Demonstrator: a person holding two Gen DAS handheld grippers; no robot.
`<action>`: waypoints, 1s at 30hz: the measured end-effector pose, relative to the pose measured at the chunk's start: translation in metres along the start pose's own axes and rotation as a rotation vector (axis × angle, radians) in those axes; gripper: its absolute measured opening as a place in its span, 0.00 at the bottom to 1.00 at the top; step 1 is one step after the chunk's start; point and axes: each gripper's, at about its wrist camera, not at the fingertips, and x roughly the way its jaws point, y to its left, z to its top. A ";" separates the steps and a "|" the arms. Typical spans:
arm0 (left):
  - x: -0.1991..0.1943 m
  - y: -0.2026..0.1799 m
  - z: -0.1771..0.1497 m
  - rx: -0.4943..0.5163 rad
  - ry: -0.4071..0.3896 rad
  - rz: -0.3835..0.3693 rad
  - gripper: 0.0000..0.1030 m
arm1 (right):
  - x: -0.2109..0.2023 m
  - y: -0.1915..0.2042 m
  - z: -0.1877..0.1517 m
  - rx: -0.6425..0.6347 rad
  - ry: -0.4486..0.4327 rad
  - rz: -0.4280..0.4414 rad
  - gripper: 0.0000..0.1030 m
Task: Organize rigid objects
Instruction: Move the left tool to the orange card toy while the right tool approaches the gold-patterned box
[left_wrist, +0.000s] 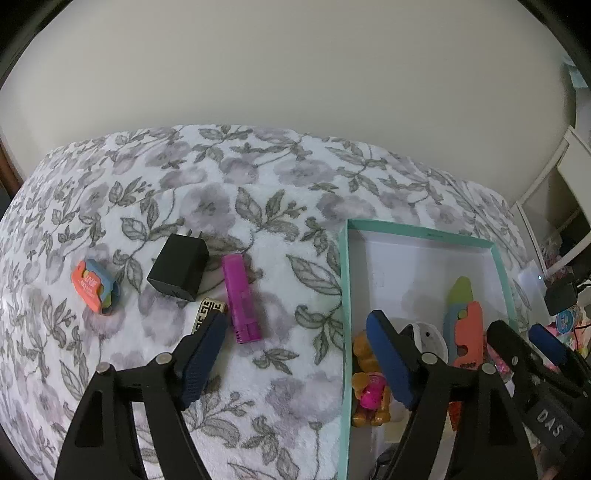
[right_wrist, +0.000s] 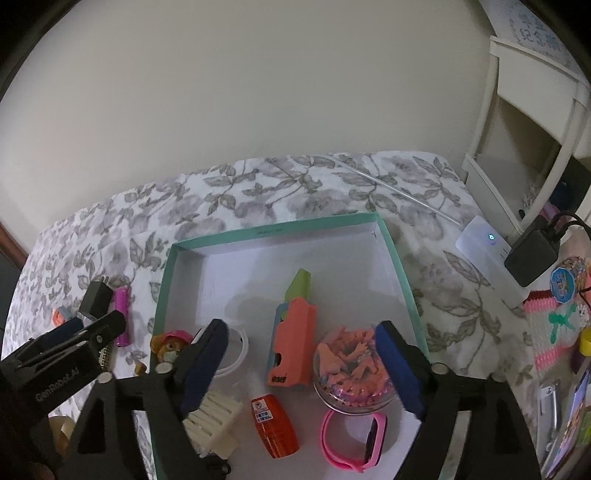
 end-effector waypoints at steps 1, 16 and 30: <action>0.000 0.000 0.000 0.000 0.000 0.004 0.78 | 0.000 0.001 0.000 -0.005 -0.002 0.000 0.92; 0.002 0.003 0.000 -0.020 -0.022 0.045 0.96 | 0.001 0.005 -0.001 -0.022 -0.018 -0.006 1.00; -0.012 -0.001 0.000 -0.025 -0.030 0.020 0.96 | -0.006 0.006 0.002 -0.030 -0.027 0.015 1.00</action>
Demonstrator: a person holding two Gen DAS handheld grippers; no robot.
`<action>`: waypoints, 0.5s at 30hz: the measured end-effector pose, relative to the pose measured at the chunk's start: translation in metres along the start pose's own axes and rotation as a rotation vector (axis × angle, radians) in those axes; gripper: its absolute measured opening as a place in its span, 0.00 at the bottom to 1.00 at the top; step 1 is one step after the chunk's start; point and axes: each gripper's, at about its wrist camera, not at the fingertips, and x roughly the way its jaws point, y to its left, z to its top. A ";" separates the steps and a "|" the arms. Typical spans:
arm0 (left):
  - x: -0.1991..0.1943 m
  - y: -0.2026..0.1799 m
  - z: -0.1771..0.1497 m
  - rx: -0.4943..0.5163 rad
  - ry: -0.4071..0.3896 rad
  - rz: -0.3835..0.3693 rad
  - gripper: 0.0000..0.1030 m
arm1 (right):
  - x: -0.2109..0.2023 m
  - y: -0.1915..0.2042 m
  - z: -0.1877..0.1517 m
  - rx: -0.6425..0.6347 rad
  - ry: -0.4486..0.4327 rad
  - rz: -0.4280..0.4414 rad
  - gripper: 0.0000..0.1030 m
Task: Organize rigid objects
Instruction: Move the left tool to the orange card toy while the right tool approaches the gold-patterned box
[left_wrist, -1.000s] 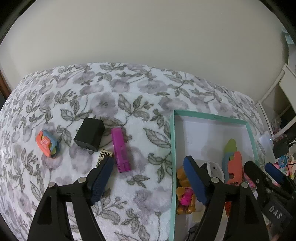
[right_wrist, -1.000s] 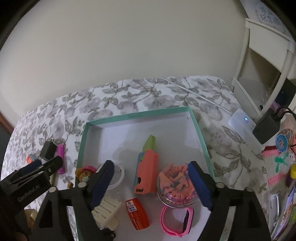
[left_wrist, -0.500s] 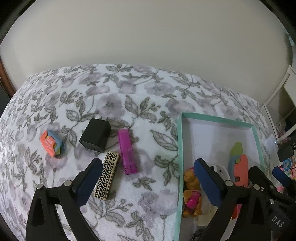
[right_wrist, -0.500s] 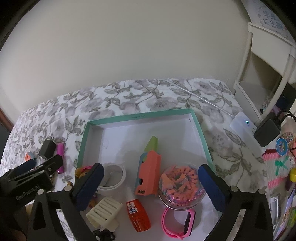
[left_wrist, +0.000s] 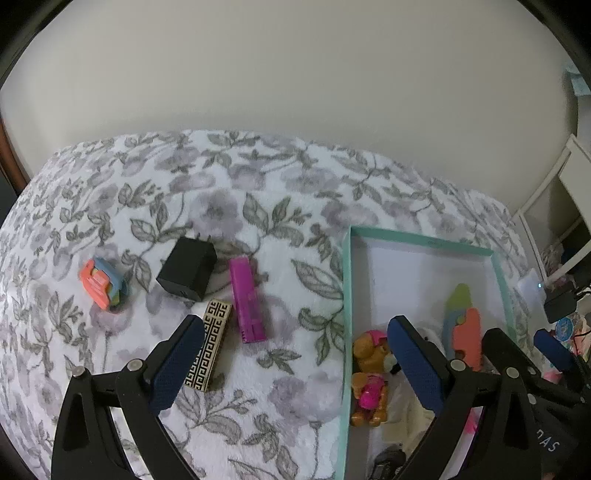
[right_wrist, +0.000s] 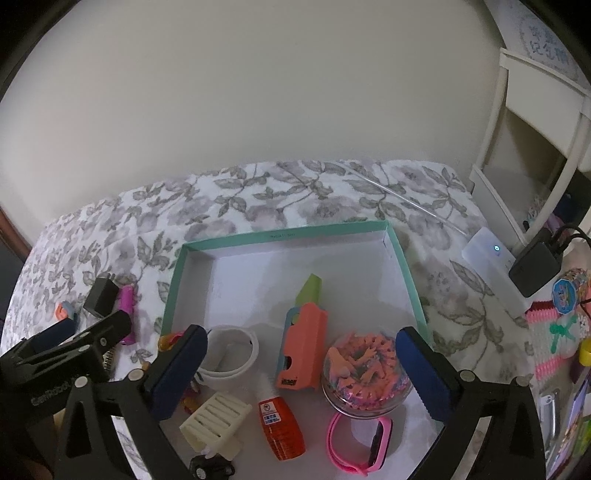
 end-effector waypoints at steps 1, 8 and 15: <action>-0.003 -0.001 0.002 0.002 -0.002 0.003 0.96 | -0.002 0.000 0.001 0.002 -0.004 0.002 1.00; -0.029 -0.014 0.025 0.016 -0.037 0.004 0.96 | -0.019 -0.004 0.008 0.017 -0.046 0.028 1.00; -0.042 -0.017 0.041 0.011 -0.048 -0.014 0.96 | -0.026 -0.012 0.009 0.044 -0.061 0.030 1.00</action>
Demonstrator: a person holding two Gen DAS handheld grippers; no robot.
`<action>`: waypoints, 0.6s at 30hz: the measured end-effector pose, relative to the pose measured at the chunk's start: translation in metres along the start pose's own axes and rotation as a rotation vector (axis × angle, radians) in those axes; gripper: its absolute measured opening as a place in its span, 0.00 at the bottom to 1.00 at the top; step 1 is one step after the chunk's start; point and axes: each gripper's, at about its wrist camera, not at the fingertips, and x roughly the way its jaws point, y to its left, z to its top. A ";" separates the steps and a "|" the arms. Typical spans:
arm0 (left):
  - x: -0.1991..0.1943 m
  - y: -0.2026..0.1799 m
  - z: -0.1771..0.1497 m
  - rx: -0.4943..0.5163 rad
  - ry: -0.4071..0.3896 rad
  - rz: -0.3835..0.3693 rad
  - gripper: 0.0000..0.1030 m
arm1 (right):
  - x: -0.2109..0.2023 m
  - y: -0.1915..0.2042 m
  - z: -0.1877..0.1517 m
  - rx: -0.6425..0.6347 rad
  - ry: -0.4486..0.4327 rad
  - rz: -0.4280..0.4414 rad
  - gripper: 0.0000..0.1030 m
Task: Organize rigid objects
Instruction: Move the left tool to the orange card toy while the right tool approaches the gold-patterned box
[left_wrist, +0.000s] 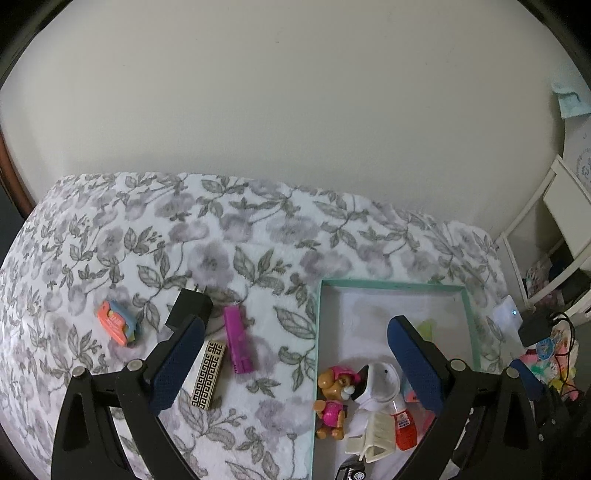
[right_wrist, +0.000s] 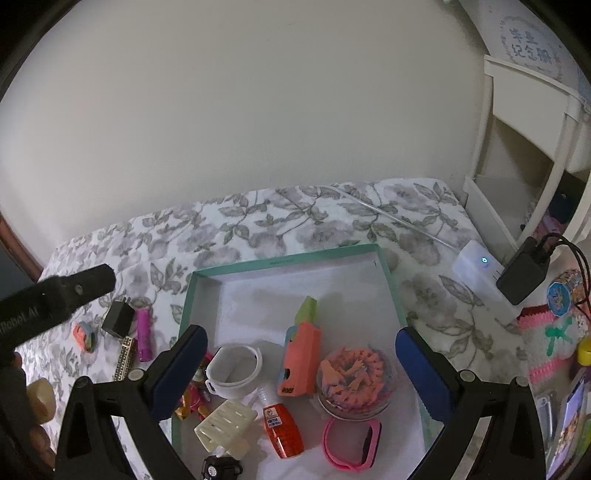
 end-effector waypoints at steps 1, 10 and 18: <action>0.000 0.002 -0.001 -0.002 0.002 -0.006 0.96 | -0.001 0.000 0.000 0.000 -0.002 0.000 1.00; 0.004 0.081 0.002 -0.133 -0.015 0.053 0.96 | -0.021 0.027 0.009 -0.055 -0.097 0.026 1.00; 0.000 0.181 0.007 -0.303 -0.032 0.095 0.96 | -0.017 0.082 0.003 -0.160 -0.113 0.078 1.00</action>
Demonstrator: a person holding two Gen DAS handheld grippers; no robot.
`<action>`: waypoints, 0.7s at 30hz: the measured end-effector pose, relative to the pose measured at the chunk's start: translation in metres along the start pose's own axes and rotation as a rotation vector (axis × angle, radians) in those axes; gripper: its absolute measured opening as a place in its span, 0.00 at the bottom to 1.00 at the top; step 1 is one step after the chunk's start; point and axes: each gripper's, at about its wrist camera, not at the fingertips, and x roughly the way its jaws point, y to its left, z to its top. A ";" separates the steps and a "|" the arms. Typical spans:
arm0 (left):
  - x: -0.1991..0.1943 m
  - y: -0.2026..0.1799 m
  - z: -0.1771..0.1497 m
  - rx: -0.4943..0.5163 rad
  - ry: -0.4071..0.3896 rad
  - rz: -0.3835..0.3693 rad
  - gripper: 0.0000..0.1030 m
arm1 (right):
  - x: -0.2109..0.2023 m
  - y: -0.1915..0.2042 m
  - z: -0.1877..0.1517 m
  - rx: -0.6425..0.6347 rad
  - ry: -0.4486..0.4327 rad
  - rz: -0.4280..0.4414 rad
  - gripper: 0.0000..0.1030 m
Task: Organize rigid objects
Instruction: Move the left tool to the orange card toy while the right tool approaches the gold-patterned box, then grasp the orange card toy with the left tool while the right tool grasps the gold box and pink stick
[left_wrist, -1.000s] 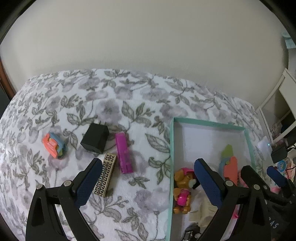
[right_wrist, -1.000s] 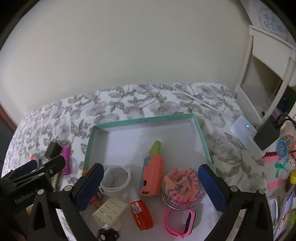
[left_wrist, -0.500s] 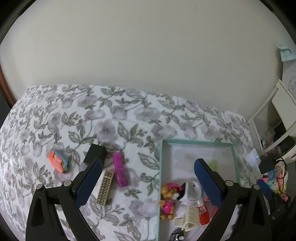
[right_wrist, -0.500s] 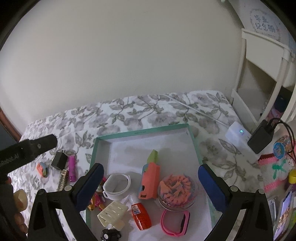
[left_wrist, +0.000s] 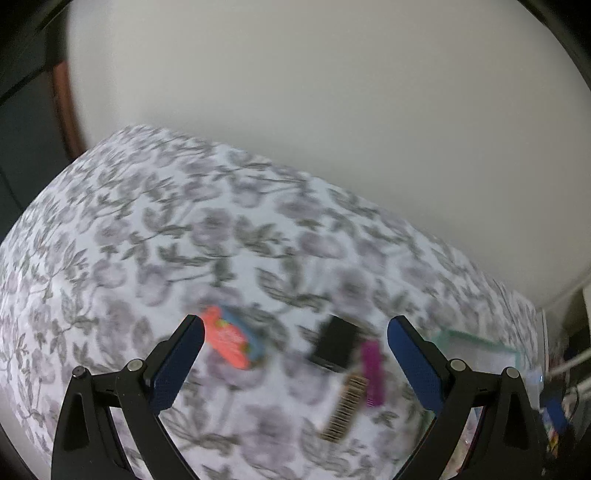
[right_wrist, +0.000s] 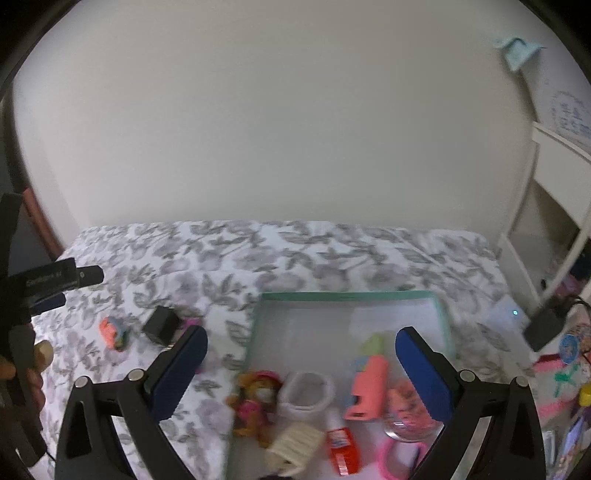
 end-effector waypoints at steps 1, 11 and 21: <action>0.001 0.009 0.003 -0.018 0.004 0.000 0.96 | 0.003 0.007 0.000 -0.006 0.005 0.017 1.00; 0.027 0.081 0.015 -0.135 0.057 -0.007 0.96 | 0.040 0.077 -0.012 -0.065 0.065 0.091 1.00; 0.077 0.091 0.001 -0.132 0.153 -0.031 0.96 | 0.097 0.134 -0.042 -0.122 0.180 0.108 0.98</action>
